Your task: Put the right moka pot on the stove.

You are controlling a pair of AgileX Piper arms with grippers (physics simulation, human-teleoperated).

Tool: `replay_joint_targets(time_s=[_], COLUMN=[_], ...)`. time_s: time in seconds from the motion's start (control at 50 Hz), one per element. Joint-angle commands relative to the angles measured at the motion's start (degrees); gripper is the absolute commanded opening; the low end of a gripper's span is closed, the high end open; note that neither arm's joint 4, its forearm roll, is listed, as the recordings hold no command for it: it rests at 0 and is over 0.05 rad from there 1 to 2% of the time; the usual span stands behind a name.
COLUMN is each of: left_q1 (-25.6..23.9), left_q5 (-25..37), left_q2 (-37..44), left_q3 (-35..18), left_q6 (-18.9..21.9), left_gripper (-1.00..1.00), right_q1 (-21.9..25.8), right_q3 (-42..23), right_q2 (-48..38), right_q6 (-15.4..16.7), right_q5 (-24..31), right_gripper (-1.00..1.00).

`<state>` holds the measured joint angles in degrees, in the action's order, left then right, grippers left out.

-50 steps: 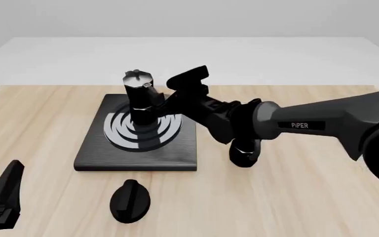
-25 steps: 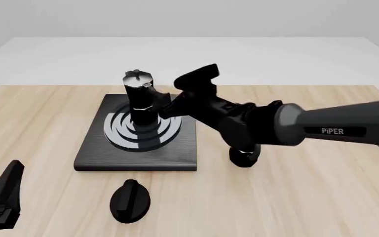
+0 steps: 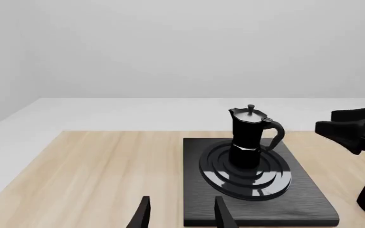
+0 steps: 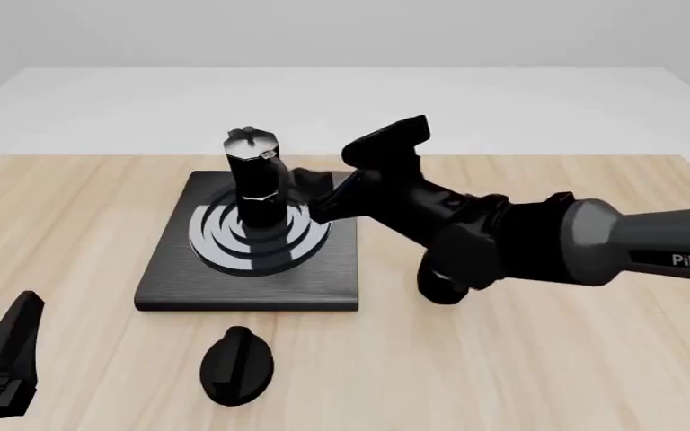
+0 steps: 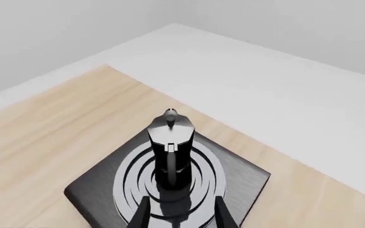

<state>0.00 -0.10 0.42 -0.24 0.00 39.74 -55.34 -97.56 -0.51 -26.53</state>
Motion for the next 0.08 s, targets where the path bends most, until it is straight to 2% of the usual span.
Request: replay_joint_targets(time_s=[0.02,0.08], left_q1=[0.00,0.00], left_q5=[0.00,0.00], left_q2=[0.00,0.00], left_q3=[0.00,0.00], left_q6=[0.00,0.00], left_gripper=[1.00,1.00], right_q1=[-1.26,-1.62], right_q3=[5.12,7.26], right_q2=[5.16,6.67], right_q6=[-0.01,-0.11], right_q5=[-1.19,-2.24], right_gripper=[1.00,1.00])
